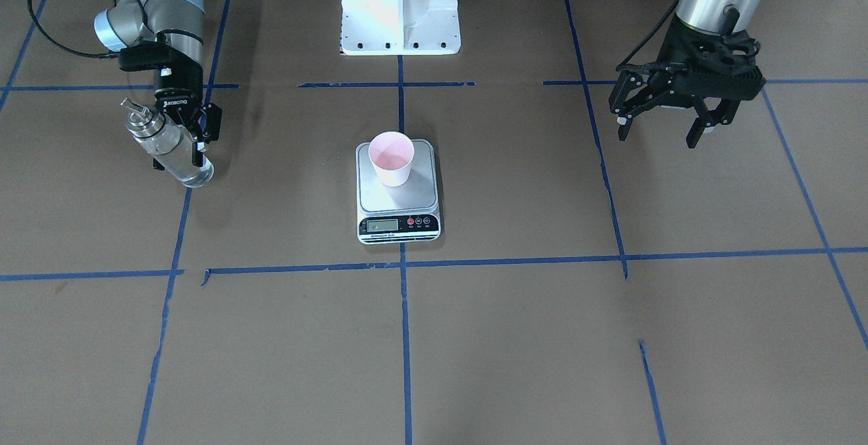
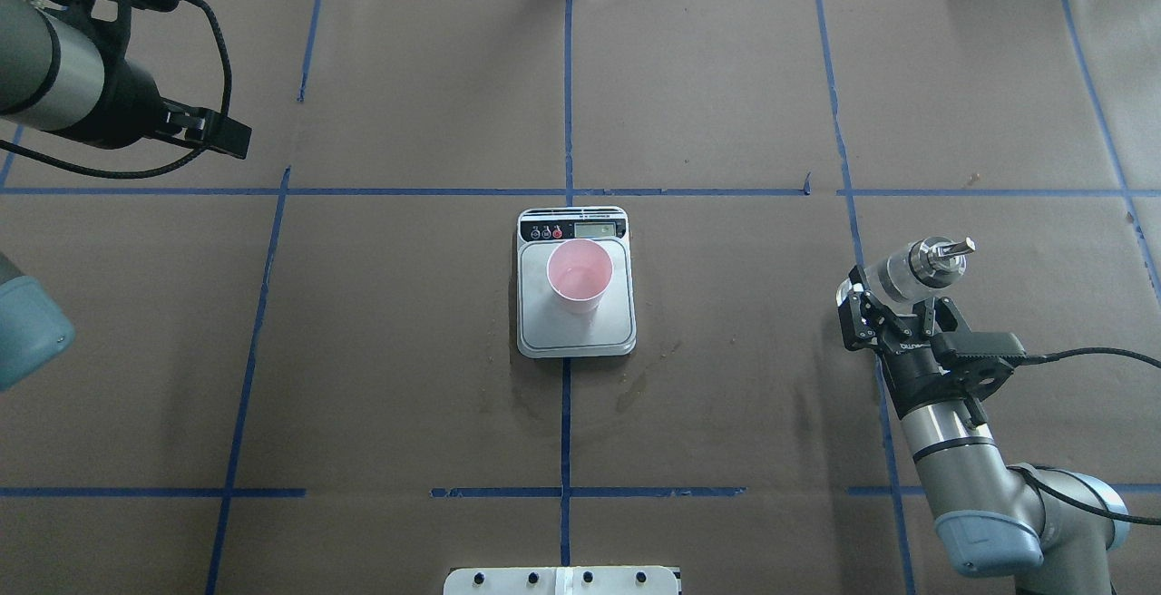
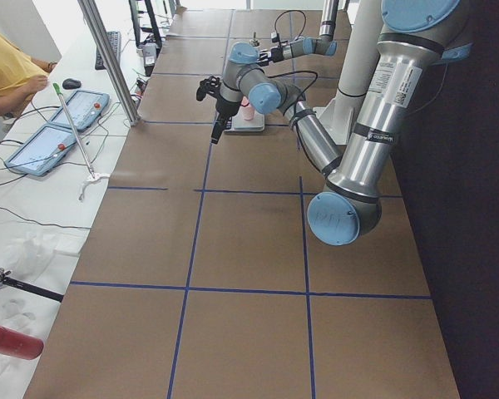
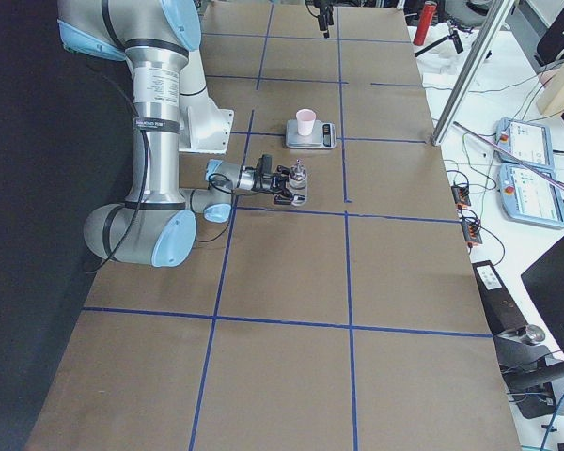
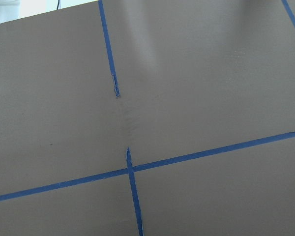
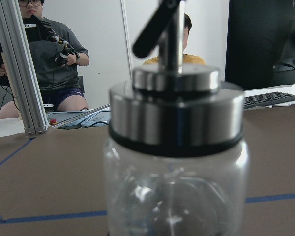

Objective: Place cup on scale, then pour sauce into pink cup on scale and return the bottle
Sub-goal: 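Lower the glass bottle to the table and open the right gripper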

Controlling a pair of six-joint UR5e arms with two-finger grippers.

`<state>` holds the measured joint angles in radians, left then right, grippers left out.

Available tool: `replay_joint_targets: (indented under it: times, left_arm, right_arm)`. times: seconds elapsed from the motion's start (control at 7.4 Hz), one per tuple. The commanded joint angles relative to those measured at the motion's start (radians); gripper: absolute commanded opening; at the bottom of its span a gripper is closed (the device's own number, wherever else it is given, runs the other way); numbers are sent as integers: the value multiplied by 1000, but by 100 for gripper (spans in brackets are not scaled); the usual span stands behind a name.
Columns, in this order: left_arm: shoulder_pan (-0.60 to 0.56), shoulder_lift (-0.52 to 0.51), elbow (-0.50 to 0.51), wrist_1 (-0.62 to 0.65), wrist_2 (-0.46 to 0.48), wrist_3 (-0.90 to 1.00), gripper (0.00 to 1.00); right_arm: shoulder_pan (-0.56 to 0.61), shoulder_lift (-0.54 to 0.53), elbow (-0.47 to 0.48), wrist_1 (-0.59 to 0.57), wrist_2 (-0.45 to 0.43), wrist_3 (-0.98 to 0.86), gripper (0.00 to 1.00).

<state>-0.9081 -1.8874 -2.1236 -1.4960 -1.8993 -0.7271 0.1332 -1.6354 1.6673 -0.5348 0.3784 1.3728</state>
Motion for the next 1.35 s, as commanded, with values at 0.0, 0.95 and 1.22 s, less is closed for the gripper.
replay_joint_targets:
  times: [0.0, 0.95, 1.22]
  left_arm:
    - [0, 1, -9, 0, 2, 0, 100]
    - [0, 4, -24, 5, 2, -2, 100]
    - [0, 4, -24, 5, 2, -6, 100]
  right_arm:
    - [-3, 44, -58, -4, -7, 5, 0]
    - [-3, 85, -96, -11, -36, -76, 100]
    - [-23, 86, -107, -11, -64, -78, 100]
